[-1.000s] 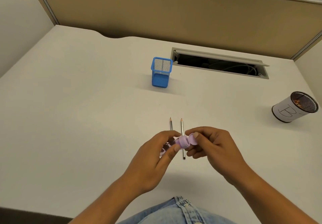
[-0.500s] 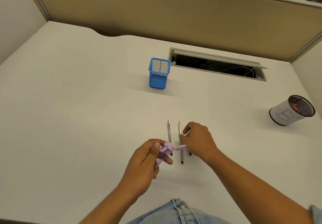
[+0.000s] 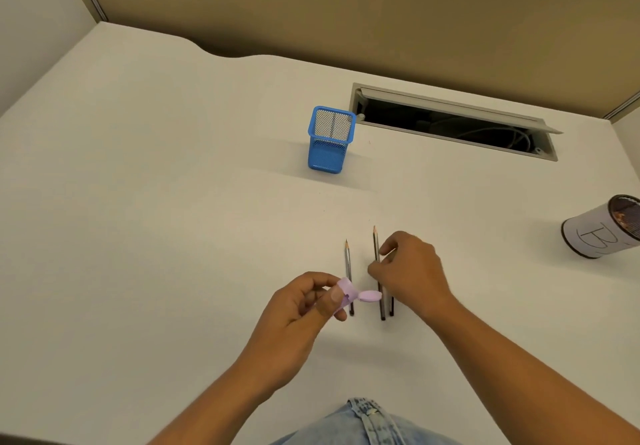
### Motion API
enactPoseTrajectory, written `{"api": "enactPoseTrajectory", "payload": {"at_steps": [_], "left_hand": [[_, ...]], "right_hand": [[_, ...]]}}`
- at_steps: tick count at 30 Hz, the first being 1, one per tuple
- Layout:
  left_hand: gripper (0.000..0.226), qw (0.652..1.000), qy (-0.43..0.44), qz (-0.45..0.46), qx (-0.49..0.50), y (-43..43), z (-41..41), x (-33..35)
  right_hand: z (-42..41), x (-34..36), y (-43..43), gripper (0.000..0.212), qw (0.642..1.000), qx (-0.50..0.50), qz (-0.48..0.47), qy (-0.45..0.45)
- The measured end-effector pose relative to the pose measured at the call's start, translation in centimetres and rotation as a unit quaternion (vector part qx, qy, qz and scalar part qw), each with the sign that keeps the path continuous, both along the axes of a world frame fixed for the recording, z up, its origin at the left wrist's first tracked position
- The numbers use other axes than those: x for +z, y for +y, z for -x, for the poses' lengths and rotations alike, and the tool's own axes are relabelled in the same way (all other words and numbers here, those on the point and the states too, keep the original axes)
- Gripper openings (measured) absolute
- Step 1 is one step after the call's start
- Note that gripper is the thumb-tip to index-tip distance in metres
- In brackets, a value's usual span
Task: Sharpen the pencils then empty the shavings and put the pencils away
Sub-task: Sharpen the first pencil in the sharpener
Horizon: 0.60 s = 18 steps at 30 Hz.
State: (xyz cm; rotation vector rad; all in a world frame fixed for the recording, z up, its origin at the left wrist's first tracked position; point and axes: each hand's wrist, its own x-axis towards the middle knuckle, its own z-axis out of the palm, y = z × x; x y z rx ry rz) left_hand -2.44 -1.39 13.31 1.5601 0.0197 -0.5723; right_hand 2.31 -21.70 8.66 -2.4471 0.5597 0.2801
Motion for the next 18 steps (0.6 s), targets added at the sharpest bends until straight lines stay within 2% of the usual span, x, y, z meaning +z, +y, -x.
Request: {"api": "enactPoseTrajectory", "payload": {"at_steps": [2, 7, 11, 15, 18], "left_hand": [[0.023, 1.0, -0.02, -0.01, -0.011, 0.1, -0.2, 0.0], [0.026, 0.997, -0.072, -0.008, -0.007, 0.3, -0.3, 0.4], [0.025, 0.996, -0.095, 0.003, 0.003, 0.3, -0.2, 1.2], [0.027, 0.994, -0.103, 0.015, 0.026, 0.4, 0.3, 2.0], [0.028, 0.993, -0.109, 0.025, 0.038, 0.5, 0.9, 2.7]], "right_hand": [[0.4, 2.0, -0.5, 0.015, 0.999, -0.012, -0.014, -0.039], [2.7, 7.9, -1.6, 0.018, 0.978, 0.023, -0.196, -0.062], [5.6, 11.3, -2.3, 0.014, 0.978, 0.102, -0.158, -0.092], [8.1, 12.7, -2.7, 0.006, 0.974, 0.123, -0.133, -0.135], [9.2, 13.0, -2.7, 0.013, 0.97, 0.138, -0.129, -0.151]]}}
